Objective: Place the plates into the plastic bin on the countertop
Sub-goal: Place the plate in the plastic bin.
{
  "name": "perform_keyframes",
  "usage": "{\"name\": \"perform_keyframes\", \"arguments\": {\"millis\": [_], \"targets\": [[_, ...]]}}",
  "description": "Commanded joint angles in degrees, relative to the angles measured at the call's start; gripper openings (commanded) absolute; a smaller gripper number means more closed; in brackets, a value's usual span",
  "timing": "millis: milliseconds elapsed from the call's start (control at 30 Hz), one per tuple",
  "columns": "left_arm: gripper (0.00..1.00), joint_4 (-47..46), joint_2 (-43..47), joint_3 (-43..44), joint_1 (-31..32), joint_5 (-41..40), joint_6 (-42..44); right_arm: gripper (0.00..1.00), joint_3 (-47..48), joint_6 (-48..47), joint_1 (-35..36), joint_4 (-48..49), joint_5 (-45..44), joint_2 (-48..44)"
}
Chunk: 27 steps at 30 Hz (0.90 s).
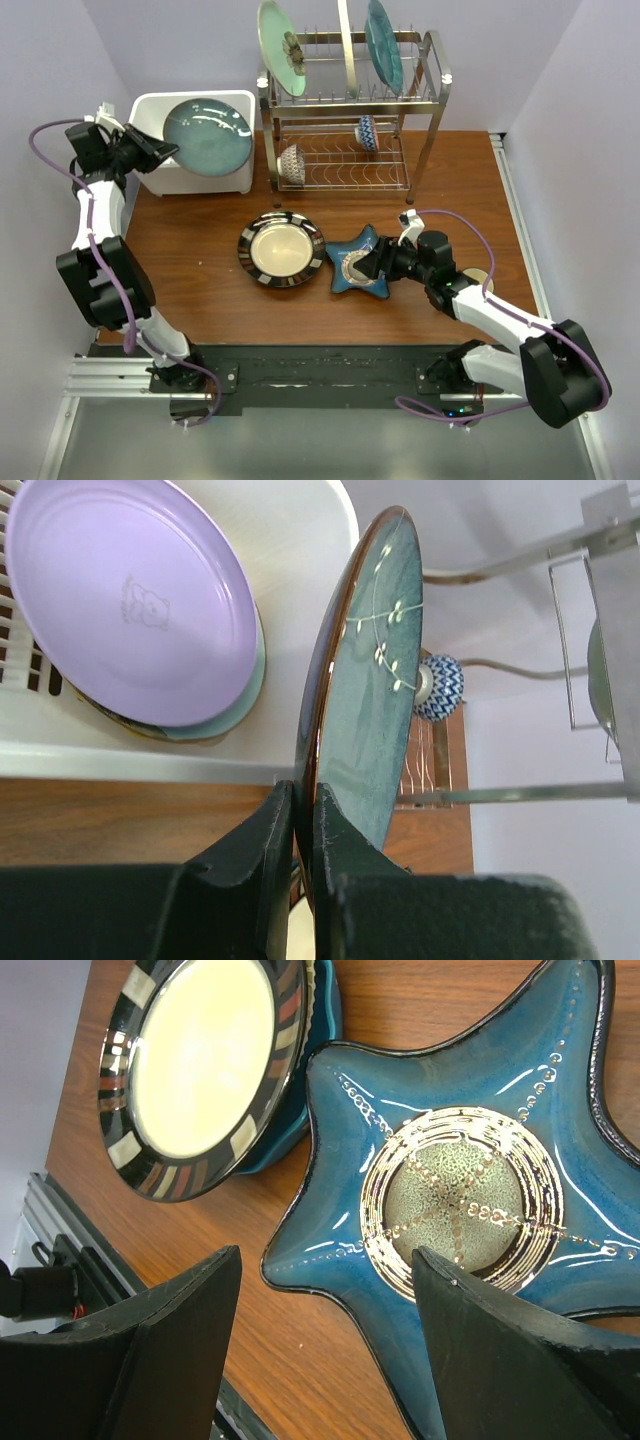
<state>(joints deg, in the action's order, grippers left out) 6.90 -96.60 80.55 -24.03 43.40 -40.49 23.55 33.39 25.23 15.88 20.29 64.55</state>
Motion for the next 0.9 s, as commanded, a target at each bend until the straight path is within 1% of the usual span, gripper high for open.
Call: {"name": "perform_keyframes", "arguments": {"millis": [0, 200, 333, 633, 833, 867], "targets": [[0.0, -9.1, -0.6, 8.6, -0.7, 2.3, -6.3, 0.73, 2.6, -0.5, 0.3, 1.3, 0.3, 0.7], [0.0, -10.4, -4.7, 12.4, -0.7, 1.3, -9.0, 0.73, 2.6, -0.5, 0.3, 1.2, -0.2, 0.9], [0.0, -11.6, -6.7, 13.0, -0.8, 0.3, -10.5, 0.73, 2.6, -0.4, 0.3, 1.4, -0.2, 1.4], [0.0, -12.0, -10.3, 16.1, -0.8, -5.9, -10.8, 0.73, 2.6, -0.1, 0.3, 1.7, 0.2, 1.3], [0.0, -7.1, -14.6, 21.1, -0.8, -10.3, -6.4, 0.73, 2.0, -0.1, 0.3, 0.8, -0.2, 0.1], [0.0, -4.6, -15.3, 22.3, -0.7, -10.6, -5.8, 0.73, 1.9, -0.1, 0.3, 0.6, -0.3, 0.0]]}}
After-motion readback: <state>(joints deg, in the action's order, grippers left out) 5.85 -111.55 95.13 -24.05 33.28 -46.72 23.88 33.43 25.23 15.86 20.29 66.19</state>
